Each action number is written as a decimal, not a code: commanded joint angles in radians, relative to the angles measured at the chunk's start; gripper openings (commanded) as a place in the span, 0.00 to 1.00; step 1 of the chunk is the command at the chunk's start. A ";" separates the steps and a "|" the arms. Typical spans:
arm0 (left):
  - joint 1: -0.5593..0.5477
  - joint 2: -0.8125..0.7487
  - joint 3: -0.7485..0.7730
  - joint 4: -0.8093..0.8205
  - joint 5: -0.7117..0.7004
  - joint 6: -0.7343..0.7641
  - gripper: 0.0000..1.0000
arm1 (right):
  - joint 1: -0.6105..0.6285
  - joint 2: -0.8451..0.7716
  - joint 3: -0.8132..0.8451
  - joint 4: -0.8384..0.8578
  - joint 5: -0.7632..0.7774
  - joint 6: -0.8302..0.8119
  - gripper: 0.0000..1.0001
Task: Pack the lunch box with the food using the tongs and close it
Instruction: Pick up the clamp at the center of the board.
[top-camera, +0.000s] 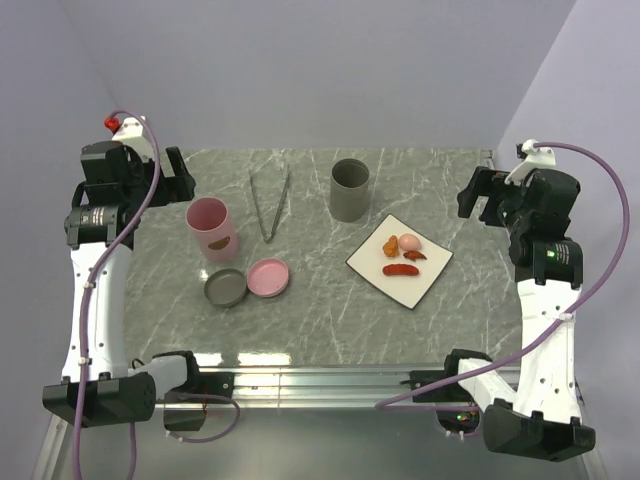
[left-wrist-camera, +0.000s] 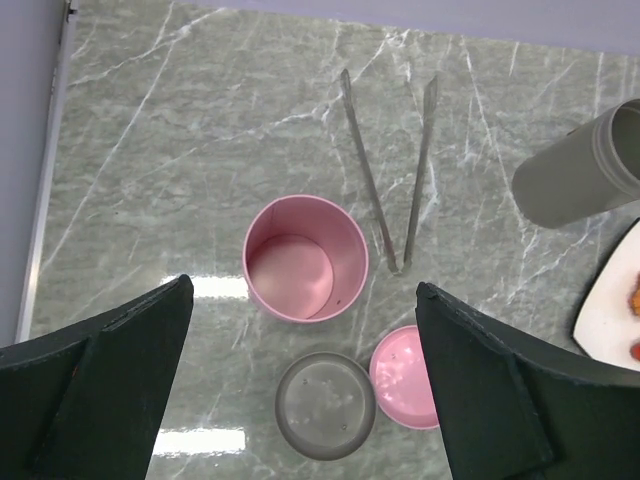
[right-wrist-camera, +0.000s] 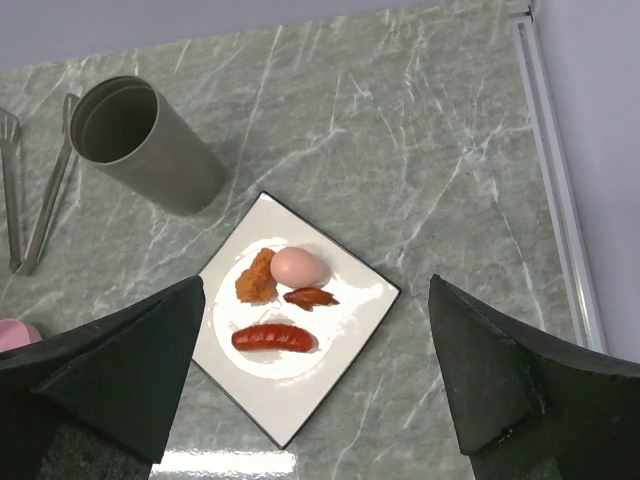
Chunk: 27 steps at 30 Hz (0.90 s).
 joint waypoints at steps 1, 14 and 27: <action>0.001 0.005 0.066 0.028 -0.030 0.050 0.99 | -0.004 -0.007 0.032 -0.014 -0.021 -0.026 1.00; -0.283 0.234 0.287 0.091 -0.133 0.056 0.99 | -0.004 0.017 0.035 -0.041 -0.072 -0.041 1.00; -0.663 0.542 0.425 0.088 -0.410 -0.123 0.99 | -0.004 0.039 0.006 -0.031 -0.095 -0.041 1.00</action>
